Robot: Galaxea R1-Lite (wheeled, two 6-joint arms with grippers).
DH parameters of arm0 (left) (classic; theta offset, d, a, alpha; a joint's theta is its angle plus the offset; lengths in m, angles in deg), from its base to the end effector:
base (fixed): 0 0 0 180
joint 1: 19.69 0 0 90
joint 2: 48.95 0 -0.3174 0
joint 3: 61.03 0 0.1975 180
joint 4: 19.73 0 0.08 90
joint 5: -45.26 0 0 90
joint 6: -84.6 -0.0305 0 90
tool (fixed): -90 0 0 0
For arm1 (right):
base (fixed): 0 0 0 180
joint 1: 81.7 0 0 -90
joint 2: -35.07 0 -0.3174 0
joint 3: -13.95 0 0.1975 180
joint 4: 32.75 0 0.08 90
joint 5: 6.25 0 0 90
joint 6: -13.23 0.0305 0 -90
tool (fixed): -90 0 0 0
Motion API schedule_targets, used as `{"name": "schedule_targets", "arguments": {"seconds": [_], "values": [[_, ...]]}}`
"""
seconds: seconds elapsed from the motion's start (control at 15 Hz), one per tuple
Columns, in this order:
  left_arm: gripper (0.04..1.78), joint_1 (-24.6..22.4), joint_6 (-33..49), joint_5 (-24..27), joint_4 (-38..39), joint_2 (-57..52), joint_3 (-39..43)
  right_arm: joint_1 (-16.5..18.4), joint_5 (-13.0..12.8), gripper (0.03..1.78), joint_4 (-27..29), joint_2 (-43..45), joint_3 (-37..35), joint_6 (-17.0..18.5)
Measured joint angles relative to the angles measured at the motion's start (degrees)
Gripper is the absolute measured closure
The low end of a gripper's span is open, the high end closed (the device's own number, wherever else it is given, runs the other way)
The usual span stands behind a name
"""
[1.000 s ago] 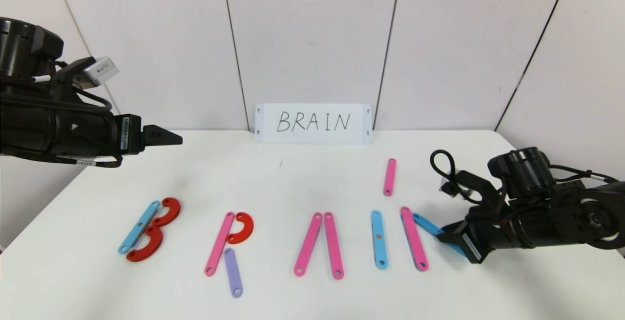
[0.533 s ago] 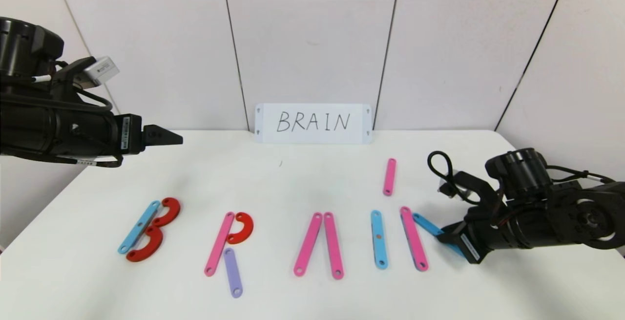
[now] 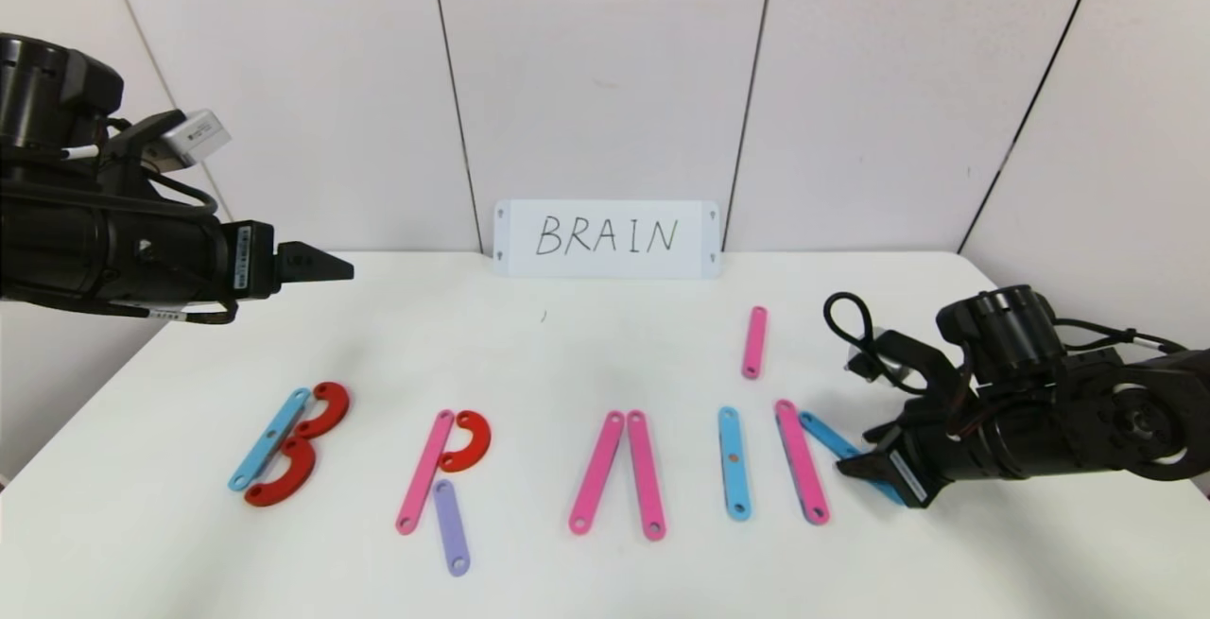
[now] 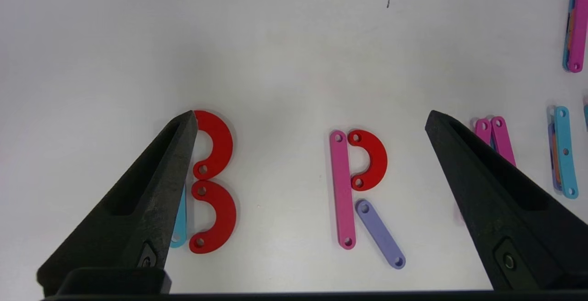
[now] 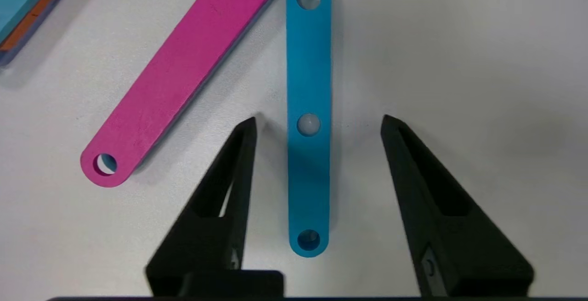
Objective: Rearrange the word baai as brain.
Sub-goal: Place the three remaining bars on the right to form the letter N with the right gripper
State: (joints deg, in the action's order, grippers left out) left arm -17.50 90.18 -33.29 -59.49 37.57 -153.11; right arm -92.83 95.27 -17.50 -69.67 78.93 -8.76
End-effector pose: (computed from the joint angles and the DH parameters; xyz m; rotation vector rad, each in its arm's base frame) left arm 0.2678 -0.0163 0.2742 -0.1423 0.6073 -0.2018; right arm 0.2889 0.0630 0.0906 -0.3456 0.8837 0.5449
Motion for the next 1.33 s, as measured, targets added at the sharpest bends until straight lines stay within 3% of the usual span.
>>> {"name": "schedule_targets", "arguments": {"seconds": [0.2,0.33,0.53,0.67,1.07,1.2,1.33], "values": [[0.09,0.0,0.0,0.0,0.0,0.0,0.0,0.8,-0.2,0.34,0.0,0.6,0.5,0.1],[0.09,0.0,0.0,0.0,0.0,0.0,0.0,1.8,-0.1,0.16,0.1,1.7,1.6,0.7],[0.09,0.0,0.0,0.0,0.0,-0.1,0.0,2.6,-0.2,0.08,0.4,3.5,5.8,3.0],[0.09,0.0,0.0,0.0,0.0,-0.2,0.0,1.7,-1.9,0.08,1.0,3.3,10.9,8.2],[0.09,-0.1,0.0,0.0,0.1,-0.3,0.0,-10.8,-21.2,0.08,0.3,-6.8,26.7,35.9],[0.09,-0.1,0.0,0.0,0.1,-0.3,0.0,-13.1,-27.2,0.08,0.2,-10.2,30.2,41.8],[0.09,-0.1,0.0,0.0,0.2,-0.3,0.0,-14.4,-29.6,0.08,0.6,-12.7,31.9,45.8]]}}
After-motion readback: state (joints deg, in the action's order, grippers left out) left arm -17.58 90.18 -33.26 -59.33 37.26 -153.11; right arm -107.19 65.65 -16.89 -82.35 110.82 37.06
